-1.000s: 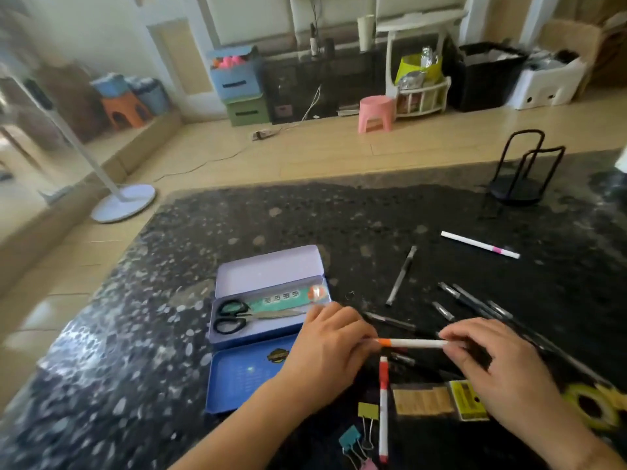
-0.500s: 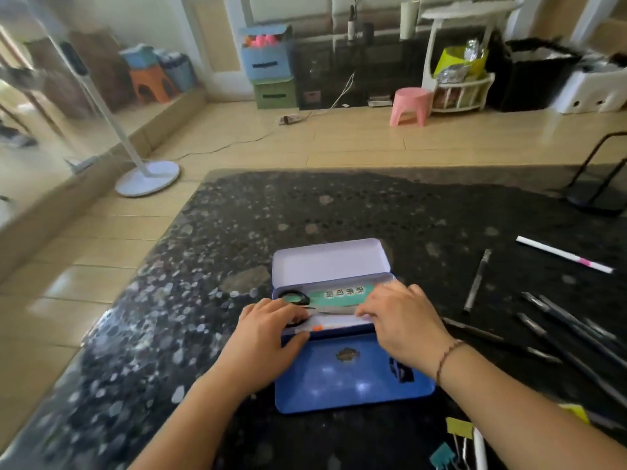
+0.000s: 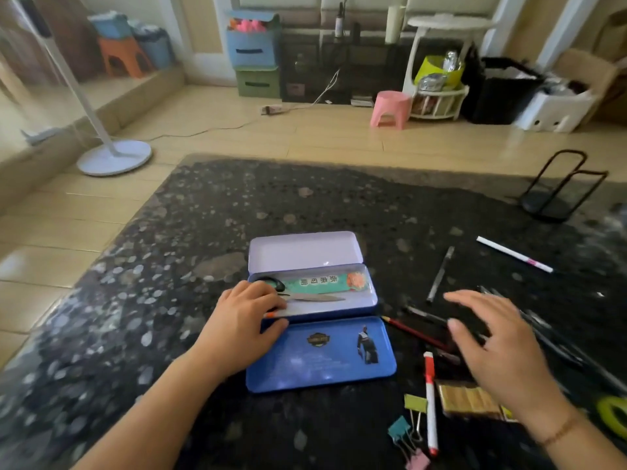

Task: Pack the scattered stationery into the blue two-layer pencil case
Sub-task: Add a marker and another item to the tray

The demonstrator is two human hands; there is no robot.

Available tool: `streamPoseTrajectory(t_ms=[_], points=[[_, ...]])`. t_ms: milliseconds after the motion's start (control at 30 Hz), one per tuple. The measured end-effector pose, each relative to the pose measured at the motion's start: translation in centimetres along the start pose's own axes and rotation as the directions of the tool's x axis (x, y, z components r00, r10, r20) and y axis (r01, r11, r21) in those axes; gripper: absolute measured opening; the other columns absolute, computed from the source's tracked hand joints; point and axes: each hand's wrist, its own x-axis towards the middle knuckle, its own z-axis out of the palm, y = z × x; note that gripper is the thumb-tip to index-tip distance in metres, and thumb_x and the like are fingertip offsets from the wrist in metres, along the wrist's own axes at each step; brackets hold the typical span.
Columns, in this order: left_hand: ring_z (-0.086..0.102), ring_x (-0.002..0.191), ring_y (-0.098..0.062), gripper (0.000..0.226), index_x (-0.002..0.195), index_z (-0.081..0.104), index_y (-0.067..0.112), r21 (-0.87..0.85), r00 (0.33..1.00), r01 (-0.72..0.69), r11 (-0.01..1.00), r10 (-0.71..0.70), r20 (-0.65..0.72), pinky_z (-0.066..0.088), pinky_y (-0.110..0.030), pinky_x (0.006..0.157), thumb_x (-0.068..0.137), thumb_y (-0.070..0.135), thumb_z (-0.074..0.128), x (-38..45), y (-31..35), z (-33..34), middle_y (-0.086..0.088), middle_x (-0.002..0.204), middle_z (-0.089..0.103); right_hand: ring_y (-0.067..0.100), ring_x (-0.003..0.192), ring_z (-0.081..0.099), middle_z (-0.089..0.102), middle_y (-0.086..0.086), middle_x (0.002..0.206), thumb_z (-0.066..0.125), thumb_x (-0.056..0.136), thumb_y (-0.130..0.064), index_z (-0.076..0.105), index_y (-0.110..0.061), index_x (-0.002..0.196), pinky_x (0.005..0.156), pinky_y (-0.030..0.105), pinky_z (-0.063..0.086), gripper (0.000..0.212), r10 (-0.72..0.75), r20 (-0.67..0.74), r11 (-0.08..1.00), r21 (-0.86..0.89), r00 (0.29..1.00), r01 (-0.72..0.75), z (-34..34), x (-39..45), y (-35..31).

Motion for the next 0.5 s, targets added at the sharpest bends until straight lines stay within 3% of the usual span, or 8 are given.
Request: streamPoseTrajectory(t_ms=[167, 267, 400, 500], points=[[0.051, 0.101, -0.023, 0.041, 0.094, 0.072, 0.030, 0.134, 1.000, 0.012, 0.991, -0.009, -0.018, 0.041, -0.046, 0.083, 0.080, 0.054, 0.041, -0.1, 0.7, 0.4, 0.007, 0.104, 0.061, 0.031, 0.096, 0.058, 0.069, 0.010, 0.100, 0.069, 0.081, -0.003, 0.070, -0.011, 0.103, 0.090, 0.046, 0.048, 0.023, 0.325, -0.239, 0.926, -0.116, 0.915, -0.359, -5.6, -3.0, 6.5], [0.050, 0.100, -0.026, 0.044, 0.093, 0.073, 0.028, 0.164, 0.999, 0.020, 0.986, -0.012, -0.048, 0.041, -0.049, 0.080, 0.079, 0.055, 0.042, -0.2, 1.2, 0.5, 0.005, 0.103, 0.061, 0.029, 0.086, 0.059, 0.070, 0.008, 0.094, 0.069, 0.080, -0.003, 0.070, -0.015, 0.100, 0.082, 0.032, 0.047, 0.023, 0.431, -0.242, 0.890, -0.043, 0.869, -0.453, -7.8, -4.1, 8.5], [0.054, 0.098, -0.030, 0.043, 0.095, 0.073, 0.022, 0.089, 0.987, 0.030, 0.996, -0.015, -0.163, 0.044, -0.050, 0.081, 0.081, 0.052, 0.047, 0.2, 3.7, 0.9, 0.001, 0.103, 0.063, 0.021, 0.080, 0.053, 0.065, -0.004, 0.083, 0.074, 0.076, -0.004, 0.072, -0.020, 0.089, 0.072, 0.030, 0.040, 0.020, 0.361, -0.167, 0.904, -0.178, 0.917, -0.388, -9.4, -5.4, 9.5], [0.057, 0.092, -0.027, 0.035, 0.096, 0.072, 0.020, -0.035, 0.976, -0.130, 0.991, 0.122, -0.182, 0.045, -0.042, 0.081, 0.084, 0.045, 0.051, 1.2, 9.3, 1.7, 0.002, 0.098, 0.064, 0.011, 0.084, 0.051, 0.062, -0.017, 0.086, 0.076, 0.076, -0.017, 0.071, -0.032, 0.086, 0.075, 0.030, 0.045, 0.018, 0.274, 0.093, 0.929, -0.283, 0.957, -0.238, -9.2, -6.6, 9.5]])
